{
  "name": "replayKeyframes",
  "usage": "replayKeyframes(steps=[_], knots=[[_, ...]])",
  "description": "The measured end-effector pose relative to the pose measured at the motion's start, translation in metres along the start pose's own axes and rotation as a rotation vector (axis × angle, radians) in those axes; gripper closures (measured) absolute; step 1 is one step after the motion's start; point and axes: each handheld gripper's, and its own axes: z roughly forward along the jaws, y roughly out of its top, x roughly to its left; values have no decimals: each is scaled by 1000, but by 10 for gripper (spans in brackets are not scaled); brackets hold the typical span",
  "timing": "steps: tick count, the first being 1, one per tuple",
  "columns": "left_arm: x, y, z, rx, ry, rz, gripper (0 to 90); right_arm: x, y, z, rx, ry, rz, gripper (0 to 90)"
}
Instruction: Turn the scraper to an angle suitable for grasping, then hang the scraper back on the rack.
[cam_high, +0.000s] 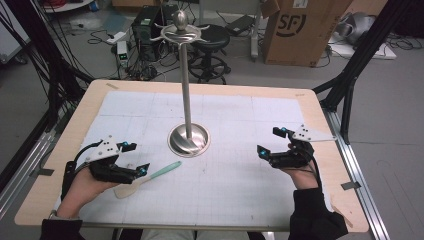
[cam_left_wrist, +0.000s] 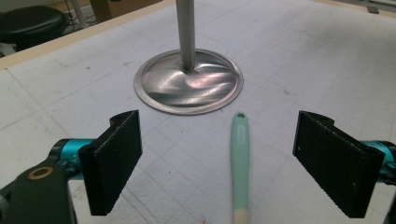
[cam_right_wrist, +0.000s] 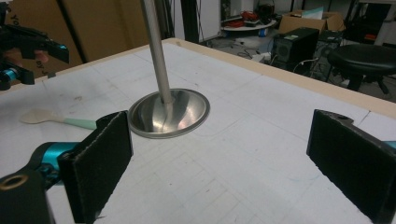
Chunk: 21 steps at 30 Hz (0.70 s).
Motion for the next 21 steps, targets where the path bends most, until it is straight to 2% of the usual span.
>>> replayKeyframes(steps=[5, 9, 13, 17, 21], knots=[[-1, -1, 2, 22, -7, -1, 164, 0, 0, -1, -6, -1, 2, 60], [-2, 3, 5, 66, -4, -20, 162, 0, 1, -2, -11, 0, 2, 60], [-5, 9, 9, 115, -41, -10, 166, -1, 2, -6, -25, -4, 12, 60], [-6, 18, 16, 215, -69, 22, 166, -1, 3, -7, -32, -7, 16, 61], [-4, 30, 19, 290, -103, 44, 189, -1, 4, -7, -33, -4, 9, 61]])
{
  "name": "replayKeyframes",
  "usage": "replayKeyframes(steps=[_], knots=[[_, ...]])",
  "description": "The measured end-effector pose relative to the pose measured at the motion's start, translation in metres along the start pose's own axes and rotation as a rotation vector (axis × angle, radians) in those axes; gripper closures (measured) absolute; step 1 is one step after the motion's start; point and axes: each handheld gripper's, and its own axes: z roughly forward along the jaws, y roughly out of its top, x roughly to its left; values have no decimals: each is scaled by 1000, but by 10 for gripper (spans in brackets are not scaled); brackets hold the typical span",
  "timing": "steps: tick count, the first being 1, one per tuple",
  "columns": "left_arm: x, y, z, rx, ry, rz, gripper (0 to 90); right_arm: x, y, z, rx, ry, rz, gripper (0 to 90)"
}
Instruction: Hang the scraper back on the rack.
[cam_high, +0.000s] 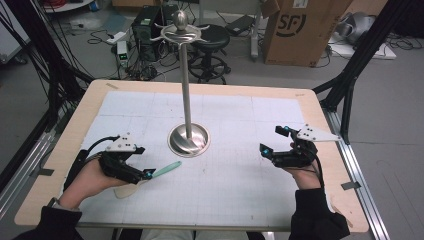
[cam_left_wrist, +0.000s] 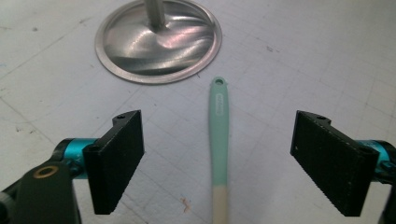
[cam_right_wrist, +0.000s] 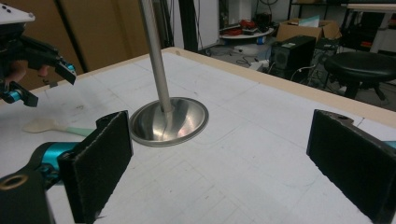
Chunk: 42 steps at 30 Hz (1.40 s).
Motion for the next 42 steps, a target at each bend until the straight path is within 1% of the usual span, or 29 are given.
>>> replayKeyframes(steps=[2, 3, 4, 5, 9, 10, 12, 13, 14, 16, 19, 20, 22, 23, 24, 30, 32, 34, 35, 37, 39, 42], knots=[[0, 4, 0, 59, -9, 17, 226, 0, 0, 0, 2, 1, 3, 60], [1, 5, 1, 101, -9, 40, 248, -1, 0, 0, 1, 1, 4, 60], [0, 5, 2, 128, -6, 52, 251, -1, -1, 0, 1, 2, 6, 61], [1, 6, 2, 168, -8, 69, 262, -1, -1, 0, 1, 4, 3, 60], [2, 8, 6, 271, -17, 84, 324, -1, -1, 1, 6, 6, 9, 60], [2, 9, 7, 295, -18, 77, 338, -1, -1, 1, 6, 7, 7, 61], [1, 8, 10, 341, -29, 82, 387, -1, -1, 1, 7, 8, 8, 60], [0, 7, 12, 360, -26, 85, 401, -1, -1, 1, 8, 8, 11, 60], [0, 6, 14, 385, -24, 81, 422, -1, -1, 1, 9, 6, 8, 60], [0, 4, 19, 419, -26, 72, 455, -2, -2, 2, 12, 8, 6, 60], [0, 2, 25, 453, -22, 55, 501, -2, -3, 3, 16, 11, 5, 61], [0, 2, 26, 469, -25, 52, 515, -1, -3, 3, 17, 12, 5, 60], [-1, 3, 31, 483, -25, 44, 544, -1, -3, 4, 19, 14, 4, 60], [-1, 4, 32, 501, -26, 47, 556, -1, -3, 4, 21, 15, 7, 61], [-3, 5, 34, 514, -26, 37, 570, -1, -3, 4, 21, 15, 7, 61], [-6, 4, 45, 582, -30, 56, 649, -2, -3, 2, 18, 13, 8, 61], [-7, 3, 46, 603, -19, 63, 656, -2, -4, 2, 17, 13, 8, 61], [-7, 3, 48, 611, -11, 60, 660, -3, -4, 3, 18, 13, 7, 60], [-7, 3, 49, 615, -15, 53, 666, -2, -4, 3, 19, 14, 10, 61], [-7, 5, 50, 624, -9, 49, 690, -2, -4, 3, 23, 14, 10, 60], [-7, 5, 51, 631, 0, 37, 706, -2, -4, 4, 25, 15, 8, 60], [-6, 7, 52, 647, -1, 31, 740, -1, -4, 5, 25, 18, 3, 60]])
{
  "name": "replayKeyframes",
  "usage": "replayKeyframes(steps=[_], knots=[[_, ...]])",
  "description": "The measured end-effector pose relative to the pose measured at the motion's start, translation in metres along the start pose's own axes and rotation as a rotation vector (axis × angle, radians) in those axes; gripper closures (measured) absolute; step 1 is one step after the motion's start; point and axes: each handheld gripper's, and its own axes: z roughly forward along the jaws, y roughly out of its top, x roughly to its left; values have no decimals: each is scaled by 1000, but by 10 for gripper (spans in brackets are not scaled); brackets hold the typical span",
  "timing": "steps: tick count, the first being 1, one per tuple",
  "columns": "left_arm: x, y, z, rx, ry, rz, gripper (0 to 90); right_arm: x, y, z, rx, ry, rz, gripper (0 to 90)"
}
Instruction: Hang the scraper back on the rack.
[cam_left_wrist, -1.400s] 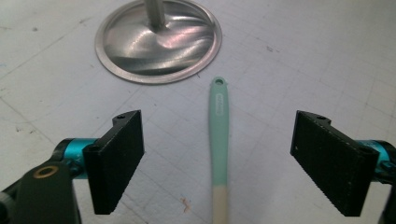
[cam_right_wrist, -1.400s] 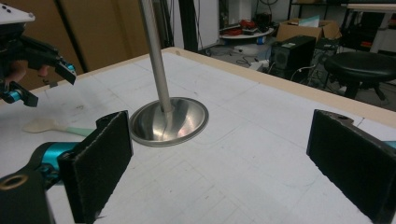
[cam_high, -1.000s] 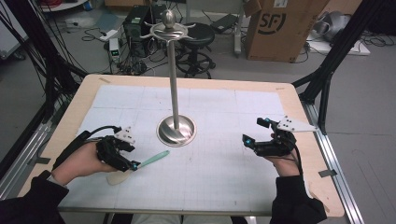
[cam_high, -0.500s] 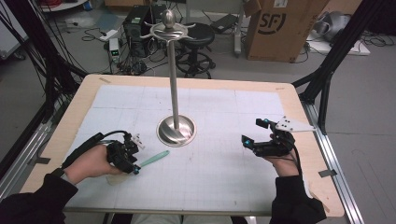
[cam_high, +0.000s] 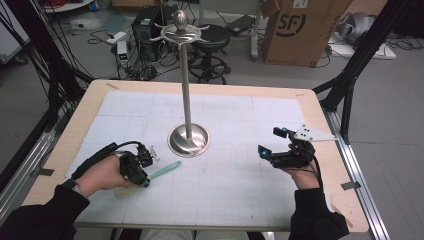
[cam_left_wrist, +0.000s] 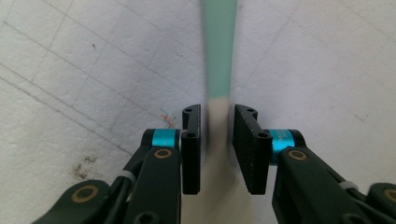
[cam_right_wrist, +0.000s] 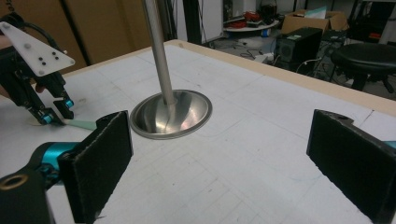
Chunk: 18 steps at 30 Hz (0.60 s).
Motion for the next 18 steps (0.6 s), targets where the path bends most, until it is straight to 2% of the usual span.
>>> replayKeyframes(steps=[4, 9, 18], knots=[[3, -1, 0, -3, -11, 2, 797, 0, 0, 0, 1, -1, 1, 61], [1, -3, -1, -14, -1, 23, 801, 1, 0, 1, 8, 3, -3, 60], [1, -12, -4, -86, -13, 20, 804, 0, 0, -1, 2, -1, 0, 60]])
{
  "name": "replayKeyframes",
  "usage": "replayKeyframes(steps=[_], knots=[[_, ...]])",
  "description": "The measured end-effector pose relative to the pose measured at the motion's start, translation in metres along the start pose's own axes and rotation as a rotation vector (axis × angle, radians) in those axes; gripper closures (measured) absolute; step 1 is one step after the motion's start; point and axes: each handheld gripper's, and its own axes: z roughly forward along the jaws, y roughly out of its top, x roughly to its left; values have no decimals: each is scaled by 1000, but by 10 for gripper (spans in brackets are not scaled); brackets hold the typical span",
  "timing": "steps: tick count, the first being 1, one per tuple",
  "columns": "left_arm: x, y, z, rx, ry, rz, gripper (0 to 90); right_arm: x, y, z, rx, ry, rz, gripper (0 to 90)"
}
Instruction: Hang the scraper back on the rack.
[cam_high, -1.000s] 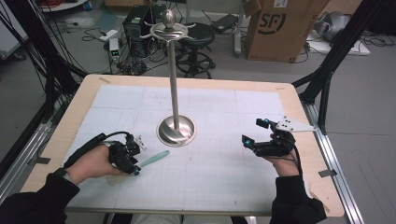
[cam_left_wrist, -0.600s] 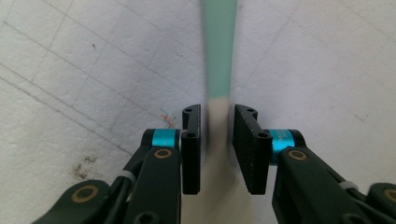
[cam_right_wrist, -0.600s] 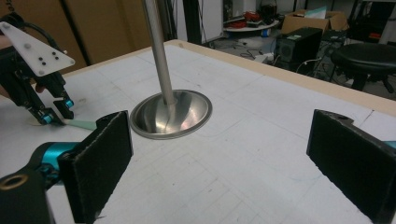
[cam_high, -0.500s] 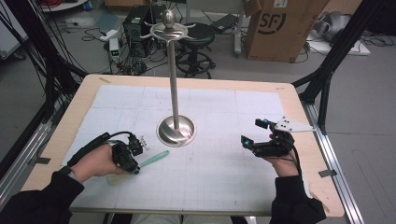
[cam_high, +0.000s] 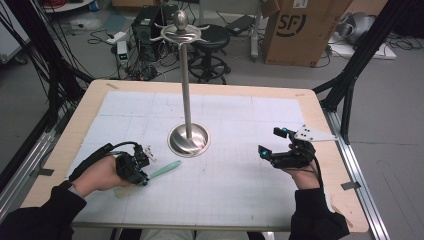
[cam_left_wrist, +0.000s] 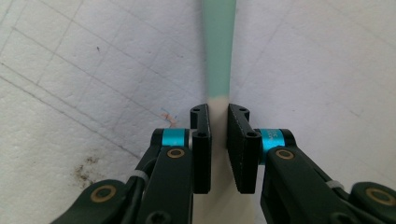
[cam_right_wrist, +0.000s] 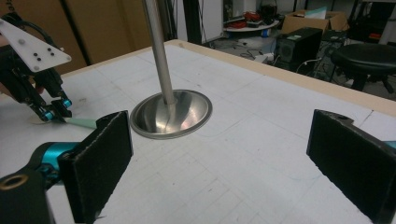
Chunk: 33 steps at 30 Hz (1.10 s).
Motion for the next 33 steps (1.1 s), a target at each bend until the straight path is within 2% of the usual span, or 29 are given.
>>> replayKeyframes(steps=[2, 10, 13, 19, 21, 25, 30, 31, 33], knots=[[-1, -1, -4, -14, 1, 12, 804, 0, 0, 0, 3, -1, 4, 60], [1, -8, -25, -150, -4, -13, 804, 0, 0, 0, 3, -3, -2, 60], [3, -11, -35, -239, 7, 1, 804, 0, 0, 0, 2, -3, -1, 60], [11, -18, -54, -375, 11, -42, 803, 0, 0, 0, 4, -6, 1, 60], [14, -20, -59, -432, -3, -66, 803, -1, -1, 0, 4, -6, 1, 60], [18, -22, -69, -533, -11, -88, 804, -1, -1, 0, 4, -7, 2, 60], [25, -24, -82, -671, -46, -121, 804, -1, -1, 0, 4, -6, -2, 61], [26, -23, -85, -704, -64, -134, 804, -1, -1, 0, 4, -6, -1, 61], [29, -23, -91, -764, -67, -149, 804, -1, -1, 0, 7, -6, 0, 61]])
